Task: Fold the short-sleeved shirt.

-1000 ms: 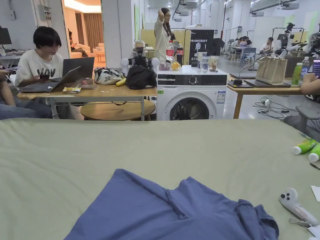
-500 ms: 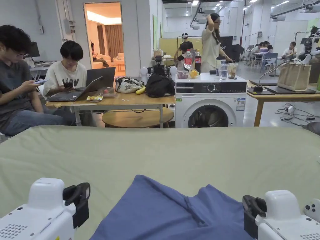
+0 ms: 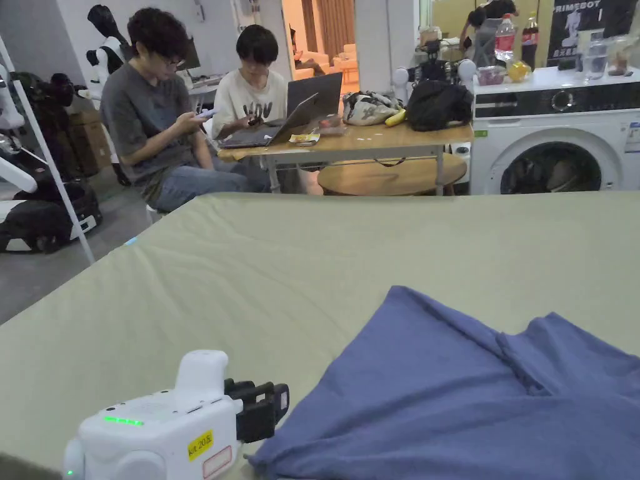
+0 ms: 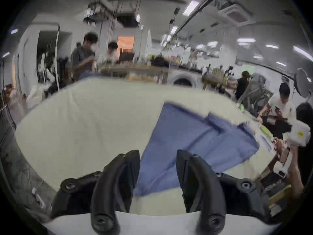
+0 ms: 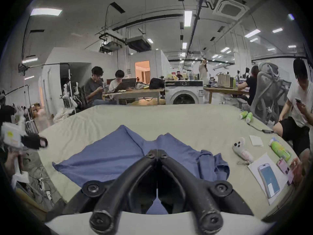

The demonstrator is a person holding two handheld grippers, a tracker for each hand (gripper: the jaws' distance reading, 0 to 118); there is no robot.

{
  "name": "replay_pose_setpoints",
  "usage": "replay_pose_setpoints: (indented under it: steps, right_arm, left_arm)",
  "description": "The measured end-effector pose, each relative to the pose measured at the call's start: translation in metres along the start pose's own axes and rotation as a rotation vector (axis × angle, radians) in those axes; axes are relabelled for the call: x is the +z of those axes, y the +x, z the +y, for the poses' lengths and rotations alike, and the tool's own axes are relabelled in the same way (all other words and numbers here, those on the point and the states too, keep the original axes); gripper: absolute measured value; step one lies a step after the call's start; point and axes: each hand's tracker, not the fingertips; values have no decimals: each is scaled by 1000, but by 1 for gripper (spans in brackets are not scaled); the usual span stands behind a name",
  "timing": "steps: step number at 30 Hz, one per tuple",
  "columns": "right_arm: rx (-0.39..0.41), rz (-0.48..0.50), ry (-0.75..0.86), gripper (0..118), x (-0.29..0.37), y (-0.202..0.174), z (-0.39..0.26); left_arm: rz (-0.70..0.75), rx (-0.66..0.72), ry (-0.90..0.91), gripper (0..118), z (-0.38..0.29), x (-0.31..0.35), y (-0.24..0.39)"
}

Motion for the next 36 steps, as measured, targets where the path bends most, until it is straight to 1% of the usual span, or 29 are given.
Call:
replay_pose_setpoints:
  steps: [2,5,8,9,10,11,12,13,15,16,18,19,20,21,22,23,24,26,28,29,30,31,32,33,34,35,36]
  right_arm:
    - [-12,7,-17,0,-1,-1,-5]
    - [-16,5,-45,0,-1,4,-11]
    - [-15,-20,-64,0,-1,13,-16]
    - [-23,-26,-69,0,-1,17,-17]
    - [-31,-32,-75,0,-2,20,-17]
    - [-41,-40,-82,0,-3,25,-17]
    - [-50,-47,-90,0,-4,28,-15]
    - [-57,-51,-92,0,-5,32,-14]
    - [-59,-58,-99,0,-12,38,-6]
    - [-49,-71,-106,0,-17,42,0]
    - [-43,-79,-128,0,-33,56,17]
    - [-48,-50,-173,0,-48,65,30]
    - [-51,-21,-204,10,-65,75,43]
    - [-55,7,-216,41,-83,85,53]
    - [-45,51,-259,58,-105,96,63]
    - [-41,85,-322,65,-129,104,70]
    - [-26,113,-399,66,-155,112,76]
    - [44,135,-560,66,-204,121,79]
    - [150,93,-732,66,-257,127,73]
    - [187,69,-793,66,-277,129,69]
    - [203,43,-850,66,-293,128,63]
    - [203,33,-888,66,-308,130,58]
    - [210,42,-904,65,-318,130,54]
    - [228,38,-926,51,-328,130,50]
    - [248,30,-941,42,-331,127,42]
    - [268,46,-964,39,-335,125,38]
    - [274,51,-950,37,-333,121,35]
  left_arm:
    - [4,39,-74,45,-16,-20,-13]
    - [-22,133,-177,45,-29,-49,-27]
    - [28,120,-240,45,-32,-67,-31]
    - [8,121,-239,45,-33,-71,-31]
    - [12,122,-236,41,-33,-72,-29]
    - [18,122,-233,32,-30,-70,-25]
    - [4,111,-246,15,-29,-73,-22]
    - [-22,98,-276,3,-29,-79,-18]
    - [40,11,-293,2,-32,-86,-5]
    - [46,-18,-295,1,-32,-87,-2]
    - [47,-20,-301,1,-31,-87,-1]
    - [43,-22,-308,1,-31,-86,-4]
    - [39,-17,-311,1,-29,-86,-5]
    - [36,-11,-317,1,-29,-87,-5]
    - [33,-9,-324,1,-29,-88,-6]
    - [32,-6,-326,1,-29,-87,-7]
    - [35,-7,-324,1,-29,-87,-7]
    - [34,-7,-319,1,-31,-87,-8]
    - [34,4,-312,1,-30,-82,-5]
    - [31,10,-314,1,-30,-82,-5]
    - [28,17,-317,1,-30,-82,-6]
    - [25,26,-320,1,-28,-81,-6]
    - [22,31,-321,1,-28,-81,-7]
    - [18,33,-322,1,-29,-80,-7]
    - [16,37,-320,1,-29,-80,-8]
    - [15,44,-316,1,-29,-80,-10]
    - [13,50,-314,1,-30,-80,-10]
